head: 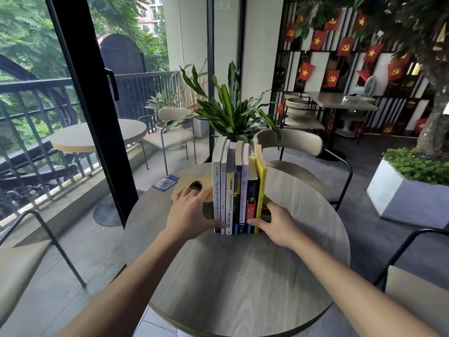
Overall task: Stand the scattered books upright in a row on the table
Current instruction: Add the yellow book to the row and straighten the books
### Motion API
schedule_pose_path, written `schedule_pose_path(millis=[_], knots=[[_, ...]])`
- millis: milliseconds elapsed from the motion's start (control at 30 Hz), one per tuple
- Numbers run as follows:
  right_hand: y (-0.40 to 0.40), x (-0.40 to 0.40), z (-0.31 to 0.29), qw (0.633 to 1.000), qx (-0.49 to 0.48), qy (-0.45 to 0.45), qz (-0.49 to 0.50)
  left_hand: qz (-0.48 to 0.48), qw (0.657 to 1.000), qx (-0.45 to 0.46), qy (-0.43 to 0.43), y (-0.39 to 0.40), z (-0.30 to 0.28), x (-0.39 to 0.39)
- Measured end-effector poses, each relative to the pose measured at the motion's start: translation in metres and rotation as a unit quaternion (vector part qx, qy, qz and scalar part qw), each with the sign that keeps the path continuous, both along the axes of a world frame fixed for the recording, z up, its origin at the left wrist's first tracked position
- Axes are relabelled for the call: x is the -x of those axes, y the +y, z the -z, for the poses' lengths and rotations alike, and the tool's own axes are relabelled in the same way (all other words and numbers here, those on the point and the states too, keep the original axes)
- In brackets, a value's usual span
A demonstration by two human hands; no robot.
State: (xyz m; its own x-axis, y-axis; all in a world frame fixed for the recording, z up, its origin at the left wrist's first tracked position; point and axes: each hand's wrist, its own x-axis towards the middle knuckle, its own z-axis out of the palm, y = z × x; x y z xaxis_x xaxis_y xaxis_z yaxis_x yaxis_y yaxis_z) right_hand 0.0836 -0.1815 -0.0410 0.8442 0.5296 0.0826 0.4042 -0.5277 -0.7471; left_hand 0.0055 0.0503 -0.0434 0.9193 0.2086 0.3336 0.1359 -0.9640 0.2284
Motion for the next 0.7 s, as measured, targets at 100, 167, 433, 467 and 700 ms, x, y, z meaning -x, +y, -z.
schedule_pose_path(millis=[100,167,433,467,700], knots=[[-0.001,0.000,-0.001,1.000,0.013,-0.005,0.004,0.004,1.000,0.006,-0.003,-0.001,0.000,0.000],[-0.001,0.001,-0.002,1.000,0.016,-0.007,0.007,0.005,1.000,-0.003,-0.007,-0.002,0.000,0.001],[-0.001,0.006,-0.007,1.000,0.012,-0.017,0.002,-0.017,0.995,-0.083,-0.045,-0.012,0.000,0.004],[-0.001,0.007,-0.007,1.000,0.014,-0.019,0.003,-0.015,0.995,-0.086,-0.047,-0.013,0.000,0.003],[-0.005,0.002,-0.005,0.999,0.013,-0.031,0.001,-0.022,0.997,-0.062,-0.047,-0.016,-0.006,0.006]])
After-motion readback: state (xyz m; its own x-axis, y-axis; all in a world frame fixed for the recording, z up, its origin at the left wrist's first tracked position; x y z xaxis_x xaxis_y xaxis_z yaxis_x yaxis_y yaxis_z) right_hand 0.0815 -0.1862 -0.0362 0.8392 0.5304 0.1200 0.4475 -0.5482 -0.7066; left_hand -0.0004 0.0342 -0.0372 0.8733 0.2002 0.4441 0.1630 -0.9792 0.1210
